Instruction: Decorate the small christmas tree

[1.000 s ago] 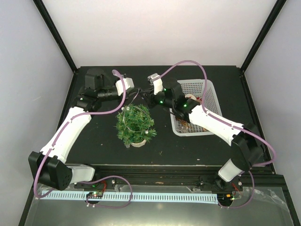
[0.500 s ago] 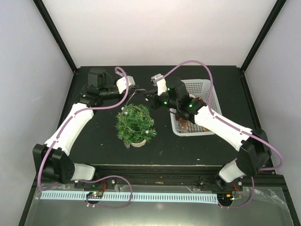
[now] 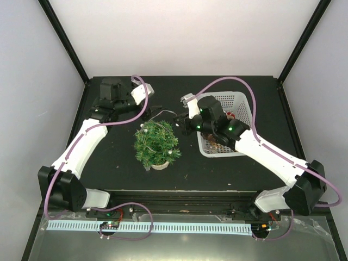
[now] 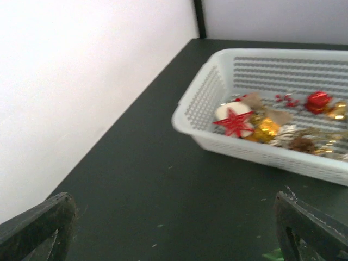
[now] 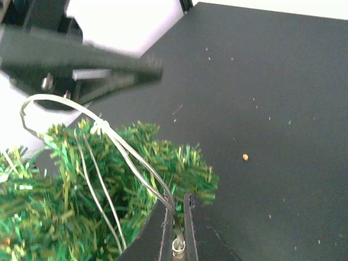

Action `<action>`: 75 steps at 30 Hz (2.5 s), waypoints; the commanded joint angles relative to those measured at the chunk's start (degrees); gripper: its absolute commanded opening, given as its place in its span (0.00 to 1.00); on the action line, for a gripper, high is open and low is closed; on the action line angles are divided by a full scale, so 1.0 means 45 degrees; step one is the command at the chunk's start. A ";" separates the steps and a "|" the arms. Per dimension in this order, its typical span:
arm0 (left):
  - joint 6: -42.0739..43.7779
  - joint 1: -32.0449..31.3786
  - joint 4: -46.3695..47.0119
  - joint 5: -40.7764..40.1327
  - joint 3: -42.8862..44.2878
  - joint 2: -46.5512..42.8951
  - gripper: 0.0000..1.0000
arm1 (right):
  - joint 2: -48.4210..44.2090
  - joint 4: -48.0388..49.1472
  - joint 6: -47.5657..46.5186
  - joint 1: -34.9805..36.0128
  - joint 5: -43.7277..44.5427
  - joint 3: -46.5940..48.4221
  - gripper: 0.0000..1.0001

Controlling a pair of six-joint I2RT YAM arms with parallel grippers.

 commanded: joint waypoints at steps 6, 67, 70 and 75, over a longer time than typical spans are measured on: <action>-0.1238 0.1001 0.1332 -0.3408 0.0773 -0.0418 0.99 | -0.0771 -0.2312 0.0425 0.0801 0.0801 -0.0591 0.01; -0.2295 0.7472 -0.8106 0.5760 -0.1623 -0.5391 0.99 | 0.2873 -0.2910 0.3265 -0.6171 0.2005 0.0678 0.54; -0.1900 0.7511 -0.9089 0.6280 -0.1376 -0.4957 0.99 | 0.3686 -0.2321 0.3914 -0.6866 0.0991 0.0527 0.53; -0.1786 0.7620 -0.9354 0.6946 -0.1640 -0.4546 0.99 | 0.3269 -0.1452 0.4383 -0.6936 0.0230 -0.0592 0.51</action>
